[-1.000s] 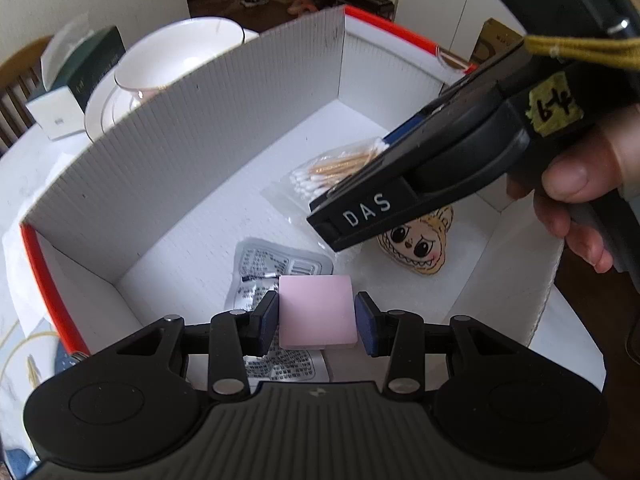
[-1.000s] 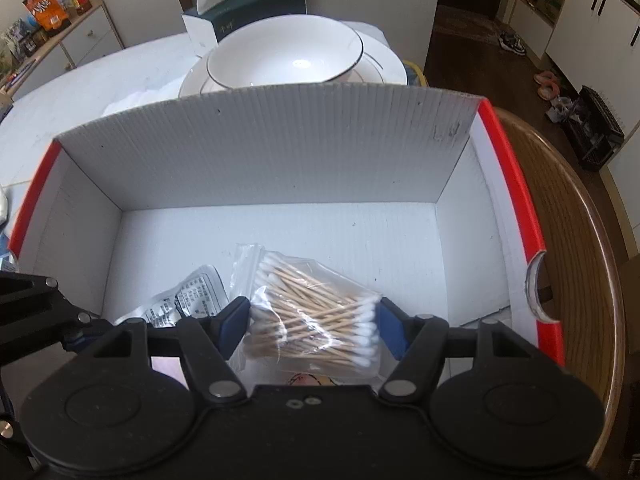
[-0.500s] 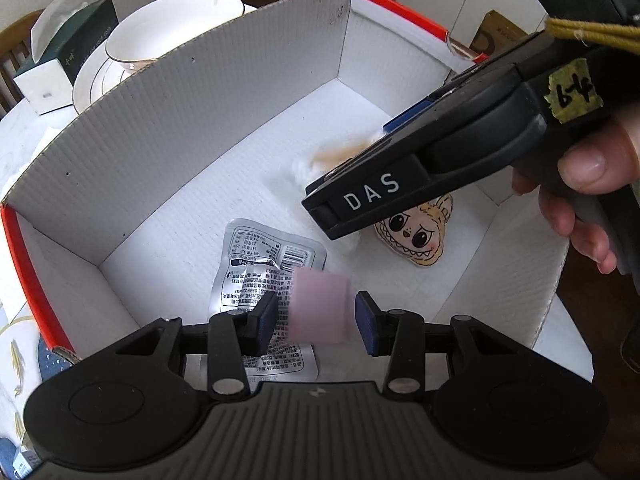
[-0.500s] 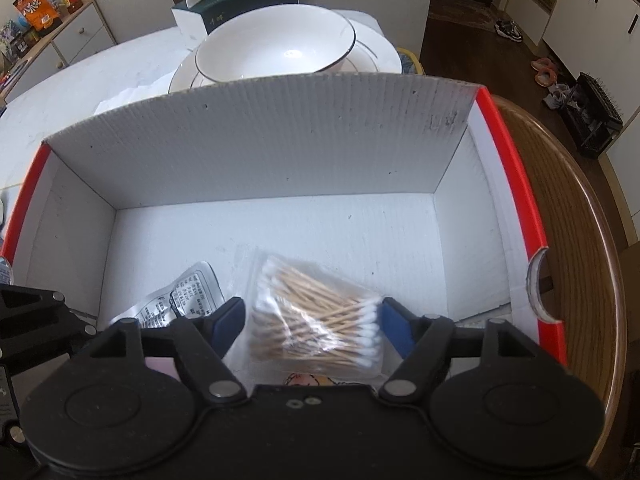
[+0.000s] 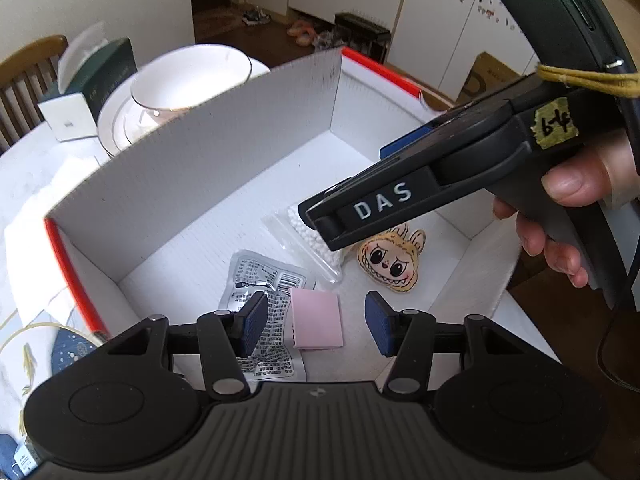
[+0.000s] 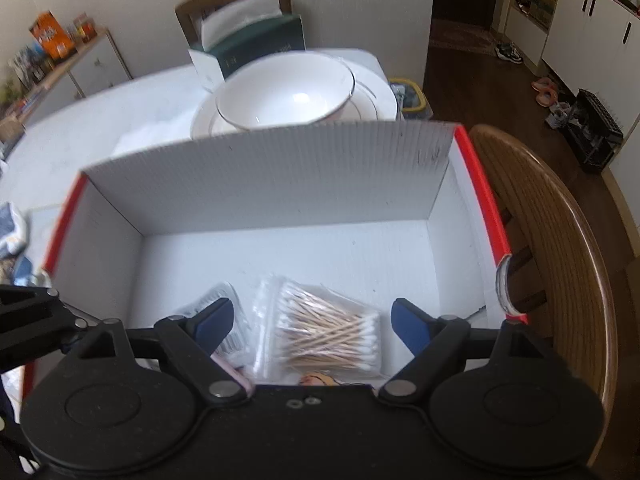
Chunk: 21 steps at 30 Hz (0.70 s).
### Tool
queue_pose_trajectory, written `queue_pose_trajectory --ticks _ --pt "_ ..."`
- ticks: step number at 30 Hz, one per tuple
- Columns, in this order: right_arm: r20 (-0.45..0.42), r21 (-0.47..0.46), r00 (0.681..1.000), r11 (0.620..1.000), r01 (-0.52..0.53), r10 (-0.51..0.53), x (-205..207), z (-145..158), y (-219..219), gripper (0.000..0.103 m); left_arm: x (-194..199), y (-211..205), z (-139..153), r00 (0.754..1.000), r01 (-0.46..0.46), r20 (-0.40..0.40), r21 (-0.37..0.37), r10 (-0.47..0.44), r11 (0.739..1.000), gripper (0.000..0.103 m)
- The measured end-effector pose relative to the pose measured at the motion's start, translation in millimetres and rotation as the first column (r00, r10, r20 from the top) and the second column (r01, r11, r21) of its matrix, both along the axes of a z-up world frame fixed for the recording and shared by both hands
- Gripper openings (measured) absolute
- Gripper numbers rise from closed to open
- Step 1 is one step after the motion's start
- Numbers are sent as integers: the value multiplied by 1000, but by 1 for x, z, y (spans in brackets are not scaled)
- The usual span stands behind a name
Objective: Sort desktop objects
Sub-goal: 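Open the left tool to drop the pink pad while the right tool releases the swab bag in the box, then withdraw both tools from the box toward the remaining items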
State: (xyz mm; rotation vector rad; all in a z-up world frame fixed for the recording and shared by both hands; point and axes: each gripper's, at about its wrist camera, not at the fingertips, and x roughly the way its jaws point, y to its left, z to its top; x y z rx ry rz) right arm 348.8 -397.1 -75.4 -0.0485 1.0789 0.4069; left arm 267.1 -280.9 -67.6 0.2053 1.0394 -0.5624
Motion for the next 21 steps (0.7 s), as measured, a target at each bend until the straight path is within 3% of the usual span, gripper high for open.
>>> queue_pose_trajectory --ticks 21 --pt "181 142 983 990 -18 -8 -49 60 6 97 -42 46 58 977 -65 196 -119 87 991 61"
